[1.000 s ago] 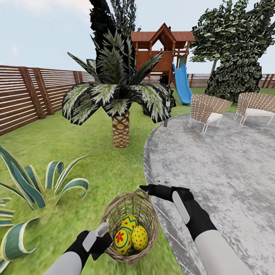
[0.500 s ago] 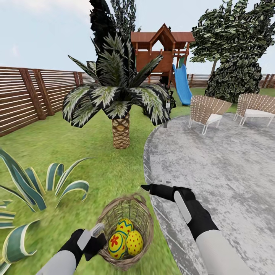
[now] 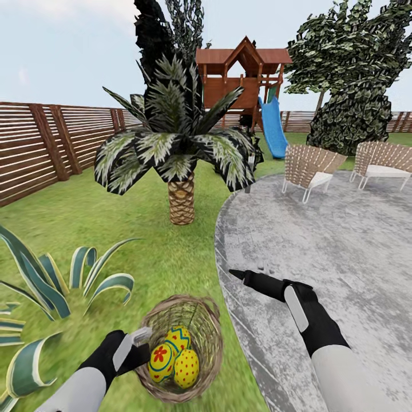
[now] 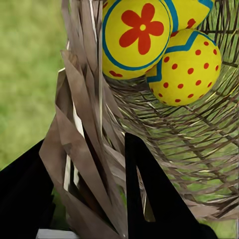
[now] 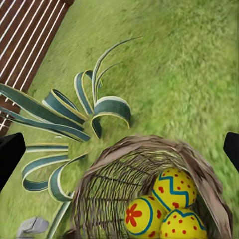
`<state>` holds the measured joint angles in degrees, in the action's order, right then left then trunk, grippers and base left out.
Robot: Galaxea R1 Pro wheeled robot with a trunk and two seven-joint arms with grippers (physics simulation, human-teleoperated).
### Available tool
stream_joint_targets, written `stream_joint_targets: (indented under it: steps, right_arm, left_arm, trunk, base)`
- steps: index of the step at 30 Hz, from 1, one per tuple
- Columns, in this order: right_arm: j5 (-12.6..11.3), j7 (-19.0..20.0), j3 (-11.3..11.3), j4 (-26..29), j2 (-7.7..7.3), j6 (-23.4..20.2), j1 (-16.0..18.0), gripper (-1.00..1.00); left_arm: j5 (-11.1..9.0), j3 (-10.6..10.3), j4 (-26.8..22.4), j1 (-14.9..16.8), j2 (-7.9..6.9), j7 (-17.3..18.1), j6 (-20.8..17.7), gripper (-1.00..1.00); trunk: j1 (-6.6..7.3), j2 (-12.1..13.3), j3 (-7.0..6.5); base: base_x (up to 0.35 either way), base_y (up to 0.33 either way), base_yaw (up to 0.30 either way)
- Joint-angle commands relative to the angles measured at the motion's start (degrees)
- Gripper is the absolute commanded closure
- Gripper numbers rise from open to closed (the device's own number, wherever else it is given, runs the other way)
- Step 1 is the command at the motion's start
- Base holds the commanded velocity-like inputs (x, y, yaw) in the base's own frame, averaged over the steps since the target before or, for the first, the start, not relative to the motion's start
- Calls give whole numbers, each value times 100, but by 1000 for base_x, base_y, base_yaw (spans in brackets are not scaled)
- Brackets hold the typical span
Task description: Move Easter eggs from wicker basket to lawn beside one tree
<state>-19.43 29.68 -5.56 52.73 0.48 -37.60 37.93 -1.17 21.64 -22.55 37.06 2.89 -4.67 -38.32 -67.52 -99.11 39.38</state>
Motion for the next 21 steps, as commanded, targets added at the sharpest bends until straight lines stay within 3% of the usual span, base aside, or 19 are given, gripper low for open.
stream_joint_targets:
  steps: [1, 4, 8, 10, 13, 14, 18, 21]
  right_arm:
    - [-15, 2, -20, 1, 9, -40, 4, -100]
    - [28, -40, -16, 1, 27, -31, 4, -100]
    - [74, -59, -1, 3, 69, -20, 4, -100]
    - [78, -71, 3, 1, 75, -20, 4, -100]
    - [80, -84, 10, 1, 88, -20, 4, -100]
    - [73, -85, 7, 1, 87, -20, 4, -100]
    - [37, -86, 0, 1, 91, -21, 4, -100]
    - [0, -86, -31, 1, 88, -32, 5, -100]
  left_arm:
    - [-42, -71, -21, 3, 3, -20, -15, 100]
    - [-30, -236, -55, 3, 0, -9, 21, 100]
    - [-9, -820, -151, 3, -24, 17, 20, 100]
    - [-19, -871, -159, 2, -121, 57, 4, 100]
    - [-16, -887, -169, 3, -185, 559, -19, 100]
    - [-15, -889, -185, 3, -246, 810, -52, 100]
    - [-66, -884, -372, 3, -510, 1260, -440, 100]
    - [-73, -879, -403, 3, -695, 1988, -605, 100]
  trunk:
    - [23, 39, -13]
    - [89, 159, -67]
    - [177, 320, -138]
    - [221, 400, -174]
    - [287, 520, -228]
    - [309, 560, -246]
    - [396, 721, -318]
    - [462, 841, -372]
  base:
    - [0, 0, 0]
    - [0, 0, 0]
    - [0, 0, 0]
    - [0, 0, 0]
    - [0, 0, 0]
    - [0, 0, 0]
    - [0, 0, 0]
    - [0, 0, 0]
